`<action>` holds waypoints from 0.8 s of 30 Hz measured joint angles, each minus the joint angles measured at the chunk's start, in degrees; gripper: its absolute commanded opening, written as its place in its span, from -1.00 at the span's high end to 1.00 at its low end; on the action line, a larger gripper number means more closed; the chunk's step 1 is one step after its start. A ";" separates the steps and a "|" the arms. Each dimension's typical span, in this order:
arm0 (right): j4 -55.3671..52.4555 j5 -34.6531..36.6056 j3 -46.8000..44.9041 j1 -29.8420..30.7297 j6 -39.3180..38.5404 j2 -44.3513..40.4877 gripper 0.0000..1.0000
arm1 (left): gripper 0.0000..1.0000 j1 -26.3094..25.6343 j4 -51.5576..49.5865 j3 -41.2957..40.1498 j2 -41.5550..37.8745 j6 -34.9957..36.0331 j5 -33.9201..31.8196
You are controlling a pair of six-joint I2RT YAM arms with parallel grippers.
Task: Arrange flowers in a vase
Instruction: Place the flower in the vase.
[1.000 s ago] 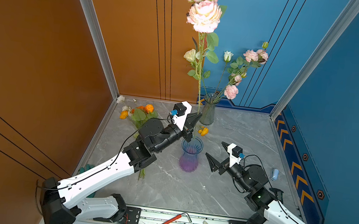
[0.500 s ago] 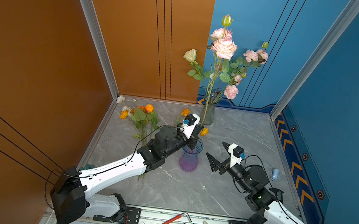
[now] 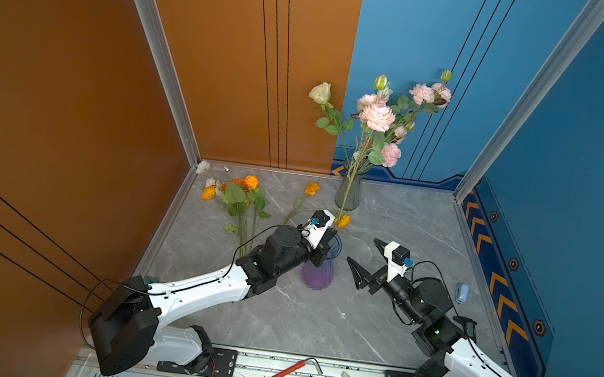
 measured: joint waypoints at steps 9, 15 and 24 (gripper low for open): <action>0.02 -0.07 0.00 0.00 -0.02 0.17 -0.99 | 0.42 -0.11 0.50 -2.62 -2.58 -0.79 -0.92; 0.02 -0.24 0.00 0.00 0.00 0.22 -0.99 | 0.27 -0.11 0.44 -3.21 -4.79 -0.63 -1.29; 0.02 -0.52 0.00 0.02 0.00 0.22 -0.99 | -0.05 -0.11 -1.79 -3.19 -8.63 1.05 -3.87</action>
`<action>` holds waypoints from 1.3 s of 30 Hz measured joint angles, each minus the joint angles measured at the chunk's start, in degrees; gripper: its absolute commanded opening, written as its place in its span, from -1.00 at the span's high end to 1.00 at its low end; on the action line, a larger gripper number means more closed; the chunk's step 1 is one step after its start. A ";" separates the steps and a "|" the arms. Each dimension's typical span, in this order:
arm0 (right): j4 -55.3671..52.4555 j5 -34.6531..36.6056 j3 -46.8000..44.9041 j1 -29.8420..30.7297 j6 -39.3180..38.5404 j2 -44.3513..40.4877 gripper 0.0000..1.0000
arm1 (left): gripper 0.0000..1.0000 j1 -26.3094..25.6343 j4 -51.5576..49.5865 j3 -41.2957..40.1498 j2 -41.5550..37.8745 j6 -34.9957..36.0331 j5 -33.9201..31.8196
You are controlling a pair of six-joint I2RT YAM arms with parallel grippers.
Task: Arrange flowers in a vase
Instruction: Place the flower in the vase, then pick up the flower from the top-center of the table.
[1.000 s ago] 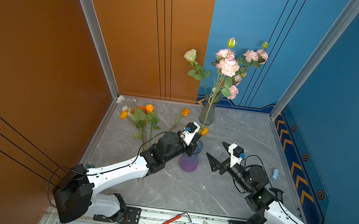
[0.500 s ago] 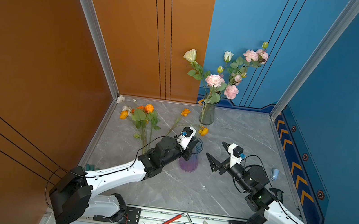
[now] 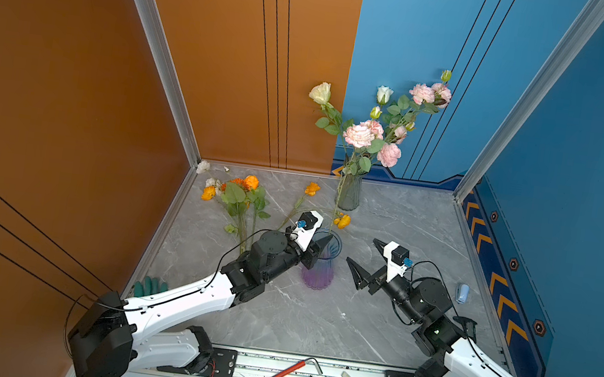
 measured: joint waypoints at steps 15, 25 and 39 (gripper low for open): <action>-5.86 3.67 2.78 11.17 -9.07 1.95 -1.00 | -0.02 26.05 -43.23 25.86 19.28 -3.23 -2.19; -6.29 5.25 2.78 10.99 -10.58 1.92 -0.99 | 0.09 27.04 -55.65 38.45 45.03 -1.09 3.13; -6.27 5.05 2.78 9.38 -10.36 0.83 -0.99 | 0.09 29.05 -58.80 49.79 55.10 0.28 3.34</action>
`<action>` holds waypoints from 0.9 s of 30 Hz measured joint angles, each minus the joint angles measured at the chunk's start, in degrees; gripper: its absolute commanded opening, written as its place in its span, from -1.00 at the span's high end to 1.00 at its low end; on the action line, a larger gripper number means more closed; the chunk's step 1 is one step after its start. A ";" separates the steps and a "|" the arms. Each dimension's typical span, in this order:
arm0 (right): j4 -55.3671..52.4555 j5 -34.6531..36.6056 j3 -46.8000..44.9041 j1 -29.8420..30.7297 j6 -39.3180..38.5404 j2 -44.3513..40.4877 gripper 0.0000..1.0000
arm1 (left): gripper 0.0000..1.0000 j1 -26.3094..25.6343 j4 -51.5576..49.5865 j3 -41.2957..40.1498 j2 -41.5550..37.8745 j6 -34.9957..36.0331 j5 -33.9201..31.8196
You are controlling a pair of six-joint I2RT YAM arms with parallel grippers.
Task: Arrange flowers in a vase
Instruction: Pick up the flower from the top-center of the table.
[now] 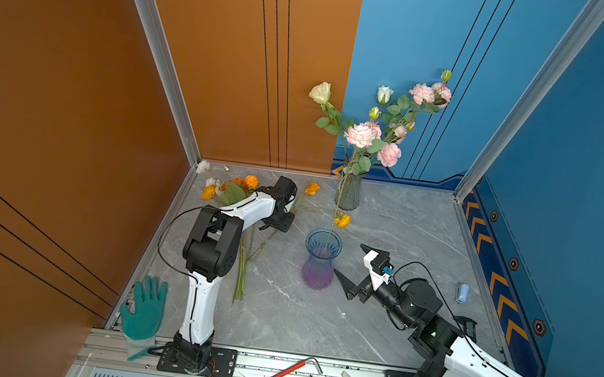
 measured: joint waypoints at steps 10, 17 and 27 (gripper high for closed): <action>0.00 -0.09 0.00 -0.37 0.04 0.00 -0.99 | 0.15 0.28 -1.18 3.08 3.74 -0.02 1.55; 0.02 -0.42 0.00 -0.61 0.24 -0.04 -0.99 | 0.18 0.90 -2.01 5.86 5.79 -0.02 3.30; 0.00 -0.52 0.00 -0.72 0.44 -0.37 -0.99 | 0.63 1.25 -4.83 9.38 7.78 0.72 5.55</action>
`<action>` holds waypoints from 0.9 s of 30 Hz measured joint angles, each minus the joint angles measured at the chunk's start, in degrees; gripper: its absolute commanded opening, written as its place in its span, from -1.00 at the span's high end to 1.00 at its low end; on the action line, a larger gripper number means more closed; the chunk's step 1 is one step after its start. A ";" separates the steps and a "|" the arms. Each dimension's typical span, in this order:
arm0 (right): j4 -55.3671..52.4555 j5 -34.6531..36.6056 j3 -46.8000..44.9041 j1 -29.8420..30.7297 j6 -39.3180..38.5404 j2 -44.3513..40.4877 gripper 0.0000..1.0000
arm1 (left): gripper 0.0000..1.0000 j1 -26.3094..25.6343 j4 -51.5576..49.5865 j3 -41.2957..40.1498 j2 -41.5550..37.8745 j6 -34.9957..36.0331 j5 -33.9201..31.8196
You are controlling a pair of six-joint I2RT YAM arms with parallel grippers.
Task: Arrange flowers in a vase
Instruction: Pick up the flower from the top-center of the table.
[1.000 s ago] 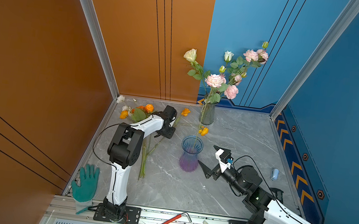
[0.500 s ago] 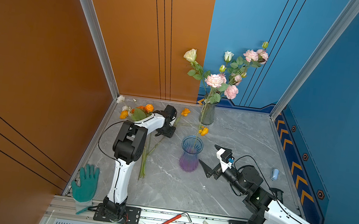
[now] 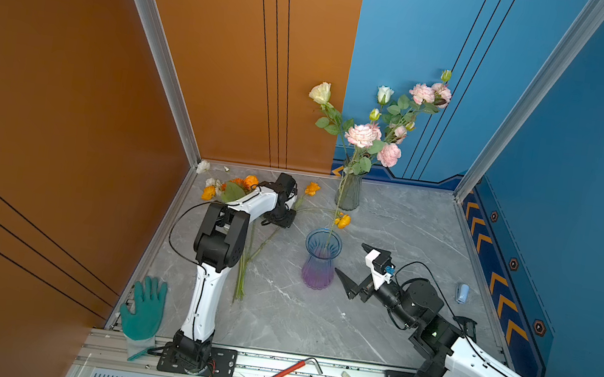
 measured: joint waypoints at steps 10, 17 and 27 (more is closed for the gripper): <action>0.02 -0.83 0.00 -0.48 0.24 -0.04 -0.99 | 1.00 -0.15 -0.72 -0.04 -0.24 0.79 0.26; 0.02 -0.83 0.00 -0.85 0.70 -0.28 -0.99 | 1.00 -0.55 -2.21 -3.04 -6.64 0.79 -0.24; 0.15 -0.83 -0.02 -1.49 1.31 -0.90 -0.99 | 1.00 0.04 -1.90 -12.41 -30.18 -2.58 -4.94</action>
